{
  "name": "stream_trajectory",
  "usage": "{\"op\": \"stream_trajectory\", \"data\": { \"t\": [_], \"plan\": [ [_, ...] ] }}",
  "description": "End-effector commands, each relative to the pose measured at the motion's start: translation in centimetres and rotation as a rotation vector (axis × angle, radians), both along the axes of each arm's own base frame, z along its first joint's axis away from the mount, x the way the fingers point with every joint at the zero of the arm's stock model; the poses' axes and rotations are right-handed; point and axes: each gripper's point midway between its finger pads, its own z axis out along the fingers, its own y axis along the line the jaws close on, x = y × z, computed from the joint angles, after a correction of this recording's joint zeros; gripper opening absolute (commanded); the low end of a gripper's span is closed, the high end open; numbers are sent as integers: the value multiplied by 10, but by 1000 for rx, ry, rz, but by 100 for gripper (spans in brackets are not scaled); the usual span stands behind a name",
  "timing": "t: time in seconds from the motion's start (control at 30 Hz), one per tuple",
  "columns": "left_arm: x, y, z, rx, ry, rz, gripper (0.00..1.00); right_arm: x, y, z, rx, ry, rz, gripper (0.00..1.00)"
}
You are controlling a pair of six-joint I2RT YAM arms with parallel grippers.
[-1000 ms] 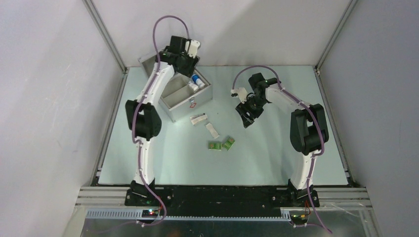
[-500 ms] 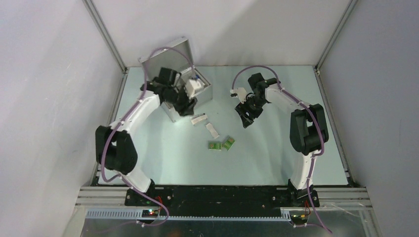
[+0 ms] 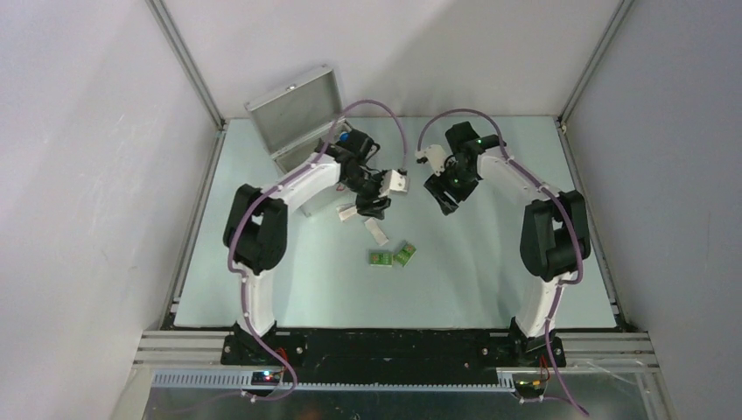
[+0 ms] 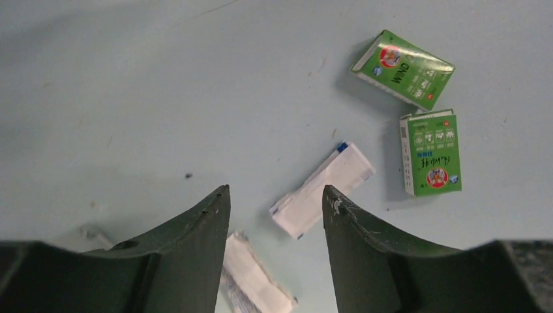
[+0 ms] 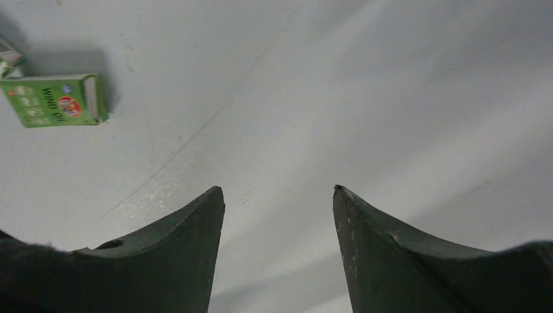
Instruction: Organize the medicine kit
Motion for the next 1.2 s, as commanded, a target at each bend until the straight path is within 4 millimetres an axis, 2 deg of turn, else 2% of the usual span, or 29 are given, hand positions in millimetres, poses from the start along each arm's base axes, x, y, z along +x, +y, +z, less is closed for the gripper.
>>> {"op": "stream_trajectory", "data": {
  "t": [0.0, 0.1, 0.27, 0.5, 0.67, 0.73, 0.83, 0.9, 1.03, 1.17],
  "plan": [
    [-13, -20, -7, 36, -65, -168, 59, 20, -18, 31, -21, -131, -77, 66],
    [-19, -19, -23, 119, -43, -203, 57, 22, -20, 38, 4, -142, -100, 66],
    [-28, 2, -53, 288, -16, -268, 54, 20, -16, 55, 60, -172, -114, 66],
    [-19, 24, -76, 443, -76, -328, 52, 17, -15, 65, 99, -182, -126, 66],
    [-19, 26, -85, 462, -72, -341, 42, 20, -20, 62, 96, -184, -134, 66],
    [-20, 26, -88, 468, -74, -352, 35, 20, -21, 62, 92, -186, -132, 66],
    [-19, 24, -84, 454, -67, -331, 17, 19, -24, 61, 80, -189, -127, 66],
    [-19, 24, -73, 425, -60, -293, 10, 17, -27, 59, 74, -189, -129, 66],
    [-31, 28, -41, 286, -8, -220, 6, 16, -30, 56, 75, -180, -135, 66],
    [-28, 37, 2, 159, 26, -81, 2, 20, -30, 54, 85, -171, -139, 66]
  ]
}}
